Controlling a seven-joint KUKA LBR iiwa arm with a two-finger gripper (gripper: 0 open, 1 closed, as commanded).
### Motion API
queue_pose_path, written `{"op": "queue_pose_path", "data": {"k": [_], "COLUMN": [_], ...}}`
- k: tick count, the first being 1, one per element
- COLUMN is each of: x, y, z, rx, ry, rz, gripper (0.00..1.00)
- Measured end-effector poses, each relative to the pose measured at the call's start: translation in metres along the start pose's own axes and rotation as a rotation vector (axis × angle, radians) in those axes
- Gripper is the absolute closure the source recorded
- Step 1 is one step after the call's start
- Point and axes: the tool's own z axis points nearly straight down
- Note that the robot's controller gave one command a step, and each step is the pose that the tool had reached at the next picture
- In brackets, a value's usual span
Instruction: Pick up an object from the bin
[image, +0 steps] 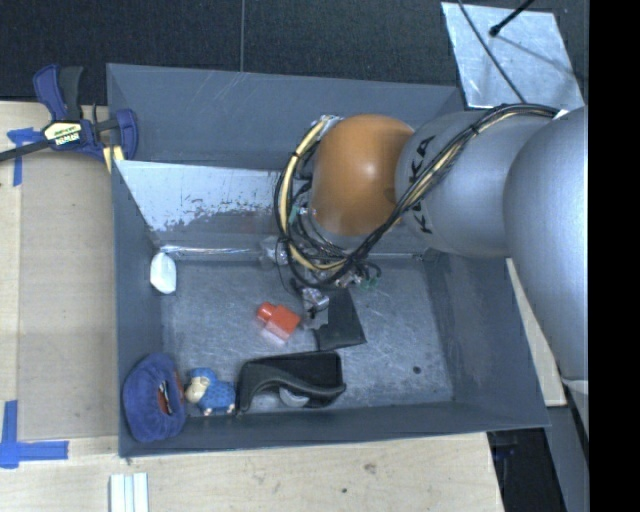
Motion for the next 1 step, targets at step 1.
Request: {"op": "queue_pose_path", "data": {"k": [1], "x": [0.0480], "y": [0.0597], "z": [-0.0112], "rx": [0.012], "ry": [-0.023], "rz": [-0.203], "gripper": [0.00]}}
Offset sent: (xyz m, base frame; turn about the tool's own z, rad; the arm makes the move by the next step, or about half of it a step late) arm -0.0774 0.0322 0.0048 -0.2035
